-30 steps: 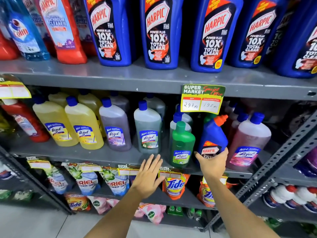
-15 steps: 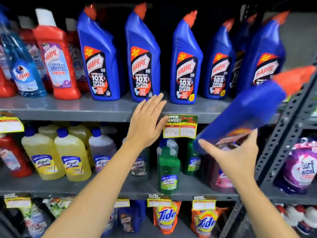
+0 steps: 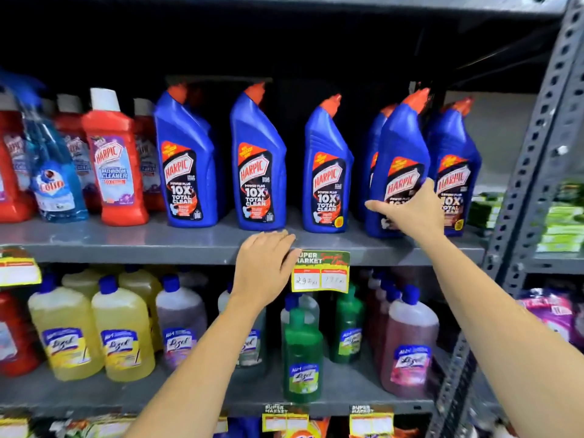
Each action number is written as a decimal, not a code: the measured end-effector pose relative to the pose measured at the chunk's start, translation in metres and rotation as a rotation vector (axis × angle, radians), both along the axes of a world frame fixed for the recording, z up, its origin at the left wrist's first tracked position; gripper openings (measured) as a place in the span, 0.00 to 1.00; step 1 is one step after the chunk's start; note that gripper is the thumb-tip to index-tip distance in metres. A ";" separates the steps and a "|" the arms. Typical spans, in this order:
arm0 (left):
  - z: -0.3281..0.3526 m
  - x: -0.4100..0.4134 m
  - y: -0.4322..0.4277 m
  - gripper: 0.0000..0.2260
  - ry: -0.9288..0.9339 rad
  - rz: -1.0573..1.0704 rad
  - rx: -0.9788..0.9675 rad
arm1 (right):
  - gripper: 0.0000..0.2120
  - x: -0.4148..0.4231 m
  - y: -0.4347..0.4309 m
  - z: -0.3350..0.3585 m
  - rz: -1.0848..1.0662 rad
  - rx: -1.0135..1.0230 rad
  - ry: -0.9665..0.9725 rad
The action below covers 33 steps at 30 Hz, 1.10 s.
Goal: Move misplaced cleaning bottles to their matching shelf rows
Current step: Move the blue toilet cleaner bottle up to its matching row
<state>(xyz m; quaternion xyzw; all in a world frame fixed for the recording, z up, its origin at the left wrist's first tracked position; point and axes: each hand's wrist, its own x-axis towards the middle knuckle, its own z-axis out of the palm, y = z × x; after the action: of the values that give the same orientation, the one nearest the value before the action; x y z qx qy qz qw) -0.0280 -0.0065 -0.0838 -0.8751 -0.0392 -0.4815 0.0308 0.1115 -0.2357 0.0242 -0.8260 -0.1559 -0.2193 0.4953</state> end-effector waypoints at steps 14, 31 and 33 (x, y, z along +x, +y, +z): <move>-0.006 0.004 0.000 0.19 -0.045 0.025 -0.004 | 0.60 0.006 0.016 -0.017 0.005 -0.043 0.088; -0.005 0.002 -0.002 0.18 -0.089 0.003 0.026 | 0.59 0.016 0.022 -0.024 0.013 -0.002 0.079; -0.005 0.002 -0.002 0.18 -0.095 0.001 0.034 | 0.59 0.015 0.023 -0.025 -0.010 -0.012 0.070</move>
<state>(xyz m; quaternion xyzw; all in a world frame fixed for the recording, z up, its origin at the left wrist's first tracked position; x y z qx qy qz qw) -0.0264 -0.0081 -0.0893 -0.8507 -0.0326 -0.5228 0.0441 0.1264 -0.2123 -0.0010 -0.8368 -0.1356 -0.1917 0.4945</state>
